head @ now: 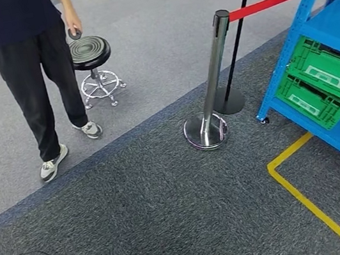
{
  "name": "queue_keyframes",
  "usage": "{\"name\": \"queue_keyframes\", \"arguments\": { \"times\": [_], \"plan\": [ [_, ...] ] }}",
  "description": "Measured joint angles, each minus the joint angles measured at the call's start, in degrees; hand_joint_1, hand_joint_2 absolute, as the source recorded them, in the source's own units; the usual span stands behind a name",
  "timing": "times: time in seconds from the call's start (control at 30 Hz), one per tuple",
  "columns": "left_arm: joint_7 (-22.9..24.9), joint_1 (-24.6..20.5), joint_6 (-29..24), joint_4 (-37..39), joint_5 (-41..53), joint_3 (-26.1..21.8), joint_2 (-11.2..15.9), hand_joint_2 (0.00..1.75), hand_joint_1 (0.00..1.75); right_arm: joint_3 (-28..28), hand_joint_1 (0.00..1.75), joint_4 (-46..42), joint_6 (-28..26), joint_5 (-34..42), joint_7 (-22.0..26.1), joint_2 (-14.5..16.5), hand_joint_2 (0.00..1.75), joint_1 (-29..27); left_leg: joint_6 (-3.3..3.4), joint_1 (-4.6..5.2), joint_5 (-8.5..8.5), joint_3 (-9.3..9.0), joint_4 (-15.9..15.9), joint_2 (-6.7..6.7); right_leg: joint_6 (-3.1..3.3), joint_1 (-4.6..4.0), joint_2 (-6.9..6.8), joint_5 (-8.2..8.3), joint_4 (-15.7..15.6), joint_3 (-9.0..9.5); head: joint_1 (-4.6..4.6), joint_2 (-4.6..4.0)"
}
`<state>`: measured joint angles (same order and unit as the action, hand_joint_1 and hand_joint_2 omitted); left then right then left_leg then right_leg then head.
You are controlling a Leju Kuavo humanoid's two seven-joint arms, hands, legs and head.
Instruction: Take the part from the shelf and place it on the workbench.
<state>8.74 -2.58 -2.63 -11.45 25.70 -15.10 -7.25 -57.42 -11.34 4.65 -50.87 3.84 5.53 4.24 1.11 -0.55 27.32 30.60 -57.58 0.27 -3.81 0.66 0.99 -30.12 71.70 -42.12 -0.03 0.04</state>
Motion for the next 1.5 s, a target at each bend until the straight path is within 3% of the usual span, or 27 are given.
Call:
{"name": "queue_keyframes", "arguments": {
  "times": [0.03, 0.07, 0.13, 0.2, 0.27, 0.33, 0.4, 0.47, 0.53, 0.57, 0.63, 0.7, 0.77, 0.83, 0.9, 0.97, 1.03, 1.07, 1.1, 1.13, 1.17, 1.23, 1.27, 1.33, 1.37, 1.43, 1.5],
  "plan": [
    [-0.01, 0.07, -0.01, 0.0, -0.08, -0.01, 0.04, 1.75, 0.0, -0.01, 0.0, -0.01, 0.16, 0.22, -0.03, -0.17, 0.0, -0.03, 0.07, 0.13, 0.06, -0.03, 0.0, 0.83, 0.01, 0.0, -0.38, -0.76, 2.54, -1.05, -0.01, 0.0],
    [-0.02, 0.08, -0.02, 0.0, -0.18, -0.02, 0.08, 1.75, 0.0, -0.03, 0.0, -0.02, 0.49, 0.45, 0.04, -0.32, 0.0, -0.13, 0.1, 0.21, 0.12, -0.09, -0.01, 1.58, 0.04, 0.0, -0.57, -0.5, 3.05, -1.04, -0.01, 0.0],
    [-0.06, 0.07, -0.06, 0.0, -0.33, -0.04, 0.12, 1.75, 0.0, -0.07, 0.0, -0.03, 1.28, 0.79, 0.39, -0.62, 0.0, -0.3, -0.01, 0.24, 0.33, -0.41, -0.01, 2.81, 0.2, -0.02, -1.3, 2.46, -2.43, 2.42, 0.01, 0.0],
    [-0.12, 0.09, -0.12, 0.0, -0.35, -0.07, 0.14, 1.75, 0.0, -0.08, 0.0, -0.03, 1.8, 0.82, 0.73, -0.8, 0.0, -0.12, -0.5, 0.49, 0.69, -0.73, -0.1, 3.81, 0.53, -0.35, -3.39, 4.55, -9.68, 6.73, -0.02, 0.0],
    [-0.19, 0.03, -0.19, 0.0, -0.34, -0.11, 0.14, 1.75, 0.0, -0.08, 0.0, -0.03, 2.05, 0.68, 0.92, -0.83, 0.0, 0.08, -1.05, 0.76, 0.92, -0.96, -0.13, 4.69, 1.03, -0.74, -4.2, 4.64, -12.3, 8.21, -0.12, 0.0],
    [-0.26, -0.15, -0.21, -0.01, -0.32, -0.14, 0.13, 1.75, 0.0, -0.08, 0.0, -0.03, 2.19, 0.41, 1.1, -0.81, 0.0, -0.05, -1.61, 0.65, 1.07, -1.17, -0.09, 5.17, 1.72, -0.75, -3.07, 4.82, -12.47, 8.12, -0.16, 0.0],
    [-0.31, -0.22, -0.21, -0.02, -0.21, -0.15, 0.11, 1.75, 0.0, -0.07, 0.0, -0.03, 2.31, 0.02, 1.6, -0.77, 0.0, -0.11, -2.25, 0.44, 2.45, -0.47, -1.89, 3.39, 2.41, -0.51, -2.11, 5.08, -12.76, 8.13, -0.25, 0.0],
    [-0.37, -0.14, -0.2, -0.01, -0.05, -0.21, 0.11, 1.75, 0.0, -0.01, 0.0, -0.03, 2.43, -0.48, 2.34, -0.71, 0.0, 0.12, -2.64, 0.35, 5.83, 2.59, -8.28, 0.95, 2.88, -0.29, -1.02, 5.26, -12.88, 8.06, -0.4, 0.0],
    [-0.5, -0.26, -0.04, 0.0, 0.01, -0.3, 0.13, 1.75, 0.0, 0.07, 0.0, -0.03, 2.52, -0.83, 2.82, -0.59, 0.0, 0.3, -2.74, 0.39, 8.27, 6.01, -15.23, 0.15, 3.07, -0.24, 0.25, 5.32, -12.88, 8.02, -0.42, 0.0],
    [-0.56, -0.37, 0.02, 0.0, 0.03, -0.33, 0.13, 1.75, 0.0, 0.1, 0.0, -0.02, 2.55, -0.92, 2.92, -0.51, 0.0, 0.3, -2.73, 0.4, 7.94, 6.6, -16.38, 0.0, 3.07, -0.2, 0.94, 5.34, -12.87, 8.05, -0.4, 0.0],
    [-0.59, -0.44, 0.05, 0.0, 0.09, -0.34, 0.13, 1.75, 0.0, 0.13, 0.0, -0.01, 2.6, -1.03, 2.95, -0.33, 0.0, 0.25, -2.66, 0.31, 4.35, 4.75, -12.31, -0.42, 2.88, -0.03, 2.45, 5.44, -12.86, 8.14, -0.4, 0.0],
    [-0.58, -0.31, -0.02, 0.04, 0.13, -0.34, 0.06, 1.75, 0.0, 0.15, 0.0, -0.01, 2.63, -1.1, 2.99, -0.17, 0.0, 0.31, -2.73, -0.19, 0.94, 1.52, -4.69, -2.86, 2.32, 0.07, 4.01, 5.65, -12.65, 7.81, -0.48, 0.0],
    [-0.56, -0.26, -0.06, 0.11, 0.14, -0.34, -0.06, 1.75, 0.0, 0.17, 0.0, -0.01, 2.64, -1.12, 3.02, -0.12, 0.0, 0.37, -2.5, -0.48, 0.22, 0.15, -0.76, -4.86, 1.46, 0.09, 5.28, 6.03, -12.6, 7.08, -0.58, 0.0],
    [-0.55, -0.3, -0.05, 0.13, 0.15, -0.35, -0.21, 1.75, 0.0, 0.19, 0.0, -0.01, 2.65, -1.13, 3.03, -0.11, 0.0, 0.1, -1.7, -0.39, 0.16, 0.2, -0.39, -4.15, 0.58, 0.29, 6.28, 6.53, -12.95, 6.5, -0.58, 0.0],
    [-0.55, -0.28, -0.05, 0.13, 0.16, -0.36, -0.32, 1.75, 0.0, 0.2, 0.0, -0.01, 2.65, -1.13, 3.03, -0.1, 0.0, -0.21, -0.83, -0.44, -0.17, 0.13, -0.11, -2.9, 0.11, 0.23, 4.63, 5.86, -11.73, 5.55, -0.27, 0.0],
    [-0.55, -0.08, -0.07, 0.13, 0.16, -0.36, -0.32, 1.75, 0.0, 0.25, 0.0, -0.01, 2.72, -1.12, 3.08, -0.07, 0.0, -0.06, -0.29, -0.28, -0.24, 0.07, 0.03, -1.33, -0.06, 0.04, 1.23, 2.7, -5.83, 2.73, 0.13, 0.0],
    [-0.55, 0.12, -0.11, 0.13, 0.16, -0.39, -0.26, 1.75, 0.0, 0.37, 0.0, -0.01, 2.99, -0.98, 3.27, -0.04, 0.0, 0.13, -0.1, 0.01, -0.16, 0.06, 0.02, 0.34, -0.21, 0.04, -0.34, -0.52, 1.7, -0.7, 0.24, 0.0],
    [-0.55, 0.15, -0.15, 0.13, 0.15, -0.44, -0.23, 1.75, 0.0, 0.41, 0.0, -0.01, 3.36, -0.8, 3.5, -0.04, 0.0, 0.07, -0.06, 0.1, -0.1, 0.02, 0.01, 1.05, -0.22, 0.03, -0.56, -0.88, 3.47, -1.37, 0.23, 0.0],
    [-0.55, 0.14, -0.21, 0.13, 0.14, -0.52, -0.21, 1.75, 0.0, 0.43, 0.0, -0.01, 4.03, -0.42, 3.94, -0.04, 0.0, -0.06, -0.07, 0.14, -0.03, -0.07, 0.01, 1.66, -0.19, 0.02, -0.68, -0.14, 2.85, -0.8, 0.24, 0.0],
    [-0.55, 0.14, -0.28, 0.13, 0.11, -0.6, -0.21, 1.75, 0.0, 0.42, 0.0, -0.01, 5.17, 0.24, 4.59, -0.04, 0.0, -0.18, -0.13, 0.15, 0.07, -0.21, 0.01, 2.22, -0.12, 0.0, -0.94, 1.39, 0.08, 0.89, 0.24, 0.0],
    [-0.55, 0.14, -0.36, 0.13, 0.05, -0.68, -0.21, 1.75, 0.0, 0.32, 0.0, -0.01, 6.91, 1.22, 5.46, -0.04, 0.0, -0.22, -0.27, 0.16, 0.21, -0.4, 0.0, 2.73, -0.03, -0.03, -1.69, 3.08, -4.02, 3.29, 0.26, 0.0],
    [-0.55, 0.17, -0.46, 0.13, -0.18, -0.88, -0.2, 1.75, 0.0, -0.25, 0.0, -0.01, 11.4, 3.76, 7.42, -0.04, 0.0, 0.03, -0.81, 0.44, 0.56, -0.65, -0.09, 3.59, 0.47, -0.32, -3.31, 4.85, -10.6, 7.21, 0.21, 0.0],
    [-0.57, 0.16, -0.48, 0.13, -0.31, -1.06, -0.19, 1.75, 0.0, -0.69, 0.0, -0.01, 13.72, 4.93, 8.26, -0.04, 0.0, 0.2, -1.1, 0.57, 0.65, -0.75, -0.11, 3.98, 0.82, -0.49, -3.68, 4.95, -11.98, 7.97, 0.14, 0.0],
    [-0.73, 0.1, -0.48, 0.12, -0.51, -1.5, -0.19, 1.75, 0.0, -1.63, 0.0, -0.01, 17.31, 6.35, 9.22, -0.04, 0.0, 0.39, -1.71, 0.58, 0.62, -0.93, 0.04, 4.7, 1.71, -0.73, -2.88, 4.98, -12.27, 7.89, 0.03, 0.0],
    [-0.86, 0.04, -0.48, 0.11, -0.61, -1.67, -0.2, 1.75, 0.0, -1.98, 0.0, -0.01, 18.42, 6.59, 9.4, -0.03, 0.0, 0.39, -2.04, 0.47, 0.76, -0.99, -0.02, 4.6, 2.09, -0.7, -2.41, 5.11, -12.43, 7.87, 0.02, 0.0],
    [-1.26, 0.01, -0.48, 0.11, -1.06, -2.1, -0.19, 1.75, 0.0, -2.37, 0.0, -0.01, 19.41, 6.58, 9.52, -0.03, 0.0, 0.55, -2.64, 0.3, 2.49, 0.04, -2.42, 2.91, 2.78, -0.38, -1.51, 5.4, -12.82, 7.97, -0.21, 0.0],
    [-1.67, 0.11, -0.48, 0.13, -1.83, -2.86, -0.08, 1.75, 0.0, -2.44, 0.0, -0.02, 19.18, 6.37, 9.42, -0.04, 0.0, 0.87, -2.96, 0.18, 5.86, 3.42, -9.21, 0.9, 3.16, -0.17, -0.52, 5.51, -12.92, 7.89, -0.48, 0.0]
  ]
}}
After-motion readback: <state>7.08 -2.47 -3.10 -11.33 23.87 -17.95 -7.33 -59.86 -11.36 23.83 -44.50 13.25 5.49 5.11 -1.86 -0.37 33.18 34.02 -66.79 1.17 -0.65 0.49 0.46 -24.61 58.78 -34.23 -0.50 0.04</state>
